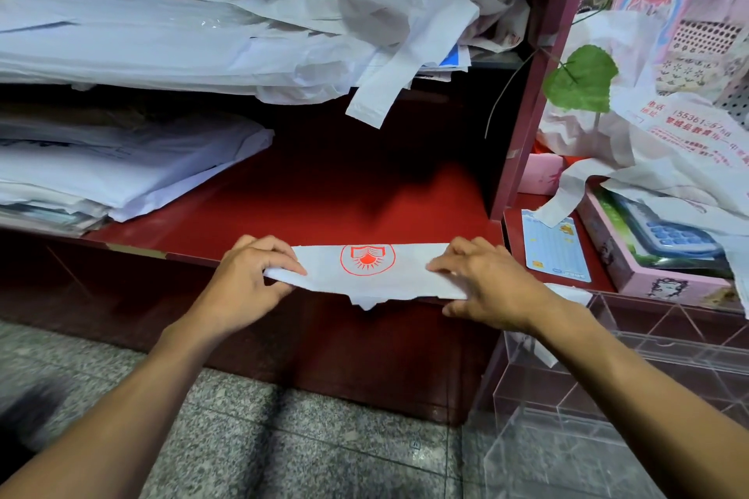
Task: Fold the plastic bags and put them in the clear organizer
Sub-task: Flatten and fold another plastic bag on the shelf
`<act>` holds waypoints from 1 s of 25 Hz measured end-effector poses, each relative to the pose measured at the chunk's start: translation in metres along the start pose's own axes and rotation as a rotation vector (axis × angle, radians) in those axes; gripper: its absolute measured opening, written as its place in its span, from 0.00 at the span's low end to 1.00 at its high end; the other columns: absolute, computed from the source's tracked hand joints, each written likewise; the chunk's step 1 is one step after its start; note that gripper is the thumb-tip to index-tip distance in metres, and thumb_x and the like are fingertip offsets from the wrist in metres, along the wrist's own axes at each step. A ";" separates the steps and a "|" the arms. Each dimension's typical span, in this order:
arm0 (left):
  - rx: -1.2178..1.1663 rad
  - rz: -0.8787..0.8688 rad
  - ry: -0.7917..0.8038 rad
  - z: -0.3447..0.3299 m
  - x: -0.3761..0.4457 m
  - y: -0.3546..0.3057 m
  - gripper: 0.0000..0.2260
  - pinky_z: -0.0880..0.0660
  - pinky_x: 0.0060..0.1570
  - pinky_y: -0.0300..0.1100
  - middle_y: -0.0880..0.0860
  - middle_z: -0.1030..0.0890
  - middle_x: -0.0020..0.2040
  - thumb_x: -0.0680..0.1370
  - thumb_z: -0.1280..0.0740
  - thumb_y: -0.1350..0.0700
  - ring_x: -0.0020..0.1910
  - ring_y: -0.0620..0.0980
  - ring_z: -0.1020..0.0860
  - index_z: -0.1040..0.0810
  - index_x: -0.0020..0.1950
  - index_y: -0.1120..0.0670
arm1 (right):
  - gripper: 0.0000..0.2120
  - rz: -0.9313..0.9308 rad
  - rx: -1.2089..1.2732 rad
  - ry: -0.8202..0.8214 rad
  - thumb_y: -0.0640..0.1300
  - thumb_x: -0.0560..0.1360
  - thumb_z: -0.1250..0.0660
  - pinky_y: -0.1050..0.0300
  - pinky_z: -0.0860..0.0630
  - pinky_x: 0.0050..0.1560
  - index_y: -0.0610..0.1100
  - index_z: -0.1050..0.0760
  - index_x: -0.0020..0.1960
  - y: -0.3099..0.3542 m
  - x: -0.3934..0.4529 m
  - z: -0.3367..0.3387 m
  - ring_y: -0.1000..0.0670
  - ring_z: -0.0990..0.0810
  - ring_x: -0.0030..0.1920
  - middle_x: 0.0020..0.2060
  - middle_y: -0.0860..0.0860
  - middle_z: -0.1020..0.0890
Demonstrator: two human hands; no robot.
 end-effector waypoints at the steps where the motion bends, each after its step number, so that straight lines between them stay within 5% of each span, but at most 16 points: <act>1: -0.029 0.003 -0.023 0.002 -0.001 -0.003 0.14 0.31 0.54 0.40 0.35 0.20 0.48 0.68 0.22 0.64 0.50 0.45 0.27 0.15 0.43 0.44 | 0.17 0.003 0.064 -0.026 0.54 0.69 0.24 0.50 0.32 0.60 0.57 0.21 0.56 -0.002 0.002 0.004 0.53 0.32 0.59 0.55 0.59 0.27; 4: -0.307 0.133 -0.017 0.009 0.000 -0.011 0.11 0.29 0.51 0.34 0.41 0.15 0.45 0.71 0.25 0.64 0.48 0.44 0.22 0.15 0.39 0.47 | 0.07 -0.067 0.503 -0.073 0.43 0.70 0.24 0.55 0.27 0.50 0.53 0.18 0.38 -0.009 0.001 0.019 0.53 0.22 0.49 0.45 0.56 0.19; 7: -0.788 0.413 -0.060 0.013 0.003 -0.018 0.04 0.23 0.39 0.34 0.49 0.14 0.39 0.74 0.28 0.62 0.40 0.45 0.18 0.15 0.42 0.54 | 0.06 -0.288 1.149 -0.107 0.40 0.75 0.28 0.58 0.21 0.40 0.38 0.17 0.48 -0.018 -0.003 0.031 0.50 0.16 0.40 0.42 0.45 0.14; 9: -0.939 0.586 -0.062 0.006 0.004 -0.021 0.04 0.21 0.35 0.37 0.55 0.14 0.40 0.76 0.30 0.61 0.38 0.49 0.16 0.16 0.44 0.58 | 0.09 -0.423 1.296 -0.166 0.42 0.76 0.29 0.59 0.18 0.39 0.35 0.18 0.51 -0.028 0.000 0.031 0.48 0.14 0.41 0.44 0.42 0.14; 14: -0.822 0.731 0.096 -0.023 0.000 -0.016 0.10 0.23 0.46 0.44 0.55 0.14 0.45 0.78 0.30 0.52 0.44 0.52 0.15 0.15 0.48 0.58 | 0.16 -0.644 1.120 -0.201 0.49 0.76 0.28 0.60 0.23 0.29 0.36 0.20 0.54 -0.045 0.026 0.015 0.51 0.15 0.35 0.39 0.46 0.13; 17: -0.802 0.838 0.045 -0.028 0.000 -0.005 0.10 0.28 0.48 0.46 0.54 0.15 0.51 0.78 0.32 0.48 0.52 0.54 0.19 0.17 0.53 0.51 | 0.27 -0.696 0.964 -0.251 0.57 0.77 0.33 0.54 0.23 0.50 0.38 0.27 0.67 -0.047 0.039 0.014 0.48 0.18 0.50 0.54 0.46 0.17; 20: -0.807 0.852 0.007 -0.028 0.004 0.000 0.16 0.28 0.43 0.43 0.55 0.18 0.58 0.76 0.34 0.61 0.53 0.53 0.21 0.24 0.63 0.50 | 0.29 -0.584 0.640 -0.349 0.57 0.79 0.37 0.49 0.32 0.67 0.42 0.34 0.74 -0.035 0.043 0.022 0.43 0.29 0.68 0.70 0.45 0.28; 25: -0.770 0.824 -0.053 -0.029 0.003 -0.005 0.19 0.27 0.28 0.37 0.54 0.16 0.49 0.75 0.29 0.67 0.41 0.48 0.18 0.24 0.62 0.50 | 0.16 -0.213 0.093 -0.482 0.47 0.77 0.37 0.48 0.31 0.55 0.46 0.28 0.64 0.031 0.020 0.024 0.43 0.27 0.56 0.59 0.47 0.24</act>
Point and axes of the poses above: each hand's wrist, its own x-axis towards the middle knuckle, its own z-axis out of the back of the hand, y = z × x, the point moved 7 cm from there along x, towards the middle knuckle
